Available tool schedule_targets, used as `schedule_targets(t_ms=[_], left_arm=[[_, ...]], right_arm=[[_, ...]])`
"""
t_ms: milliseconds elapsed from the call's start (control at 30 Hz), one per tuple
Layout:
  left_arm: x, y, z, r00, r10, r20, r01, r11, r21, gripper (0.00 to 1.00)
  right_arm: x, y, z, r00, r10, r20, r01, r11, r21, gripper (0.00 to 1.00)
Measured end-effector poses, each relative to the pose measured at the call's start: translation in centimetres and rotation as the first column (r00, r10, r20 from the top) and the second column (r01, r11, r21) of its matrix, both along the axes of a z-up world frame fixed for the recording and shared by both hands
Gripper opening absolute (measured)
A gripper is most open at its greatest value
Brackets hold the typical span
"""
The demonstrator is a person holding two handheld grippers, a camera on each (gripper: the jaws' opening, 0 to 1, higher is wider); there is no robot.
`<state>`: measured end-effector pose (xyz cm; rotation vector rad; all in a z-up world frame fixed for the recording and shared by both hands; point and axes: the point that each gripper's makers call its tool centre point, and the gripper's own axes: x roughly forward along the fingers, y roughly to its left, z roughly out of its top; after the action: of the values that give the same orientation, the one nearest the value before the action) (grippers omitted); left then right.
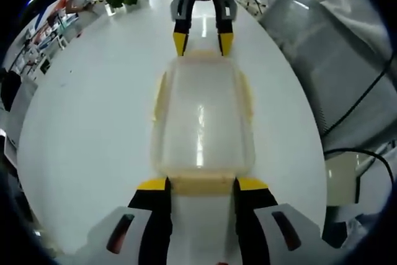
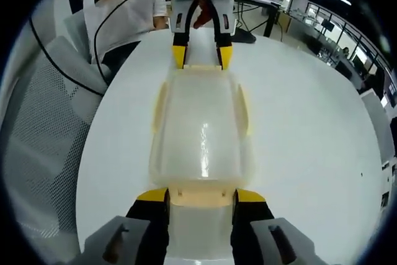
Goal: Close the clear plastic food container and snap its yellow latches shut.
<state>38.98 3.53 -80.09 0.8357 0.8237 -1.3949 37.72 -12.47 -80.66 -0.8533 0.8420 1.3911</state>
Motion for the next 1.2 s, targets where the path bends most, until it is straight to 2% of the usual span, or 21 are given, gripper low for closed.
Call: schedule_targets(t_ms=[367,467,667,833,1033,1200], left_arm=[[-0.5,-0.4,0.1,1.0,-0.017,0.004,0.017,1.0,0.026,0.37],[-0.6,-0.5,0.7,1.0,-0.013,-0.004,0.013,1.0,0.008,0.37],[-1.1,-0.8,2.0,1.0,-0.015,0.0,0.015,1.0,0.005,0.36],[-1.6,-0.6,2.8,1.0,-0.012,-0.012,0.013,1.0,0.007,0.36],[-1.9,-0.4,3.4,1.0,-0.014,-0.006,0.014,1.0,0.023,0.36],[-1.9,-0.4,4.9,1.0,0.002,0.0,-0.002,1.0,0.014,0.36]], right_arm=[[-0.7,-0.3,0.1,1.0,0.001,0.015,-0.001,1.0,0.002,0.36],[-0.6,-0.6,0.2,1.0,0.0,0.027,0.0,1.0,0.007,0.36],[-1.0,-0.8,1.6,1.0,0.008,0.006,-0.008,1.0,0.018,0.36],[-1.6,-0.6,3.0,1.0,0.009,-0.022,-0.008,0.998,0.056,0.36],[-1.6,-0.4,3.8,1.0,0.024,-0.008,-0.024,0.998,0.053,0.36],[-1.3,-0.4,4.9,1.0,0.031,0.006,-0.031,0.998,0.054,0.36]])
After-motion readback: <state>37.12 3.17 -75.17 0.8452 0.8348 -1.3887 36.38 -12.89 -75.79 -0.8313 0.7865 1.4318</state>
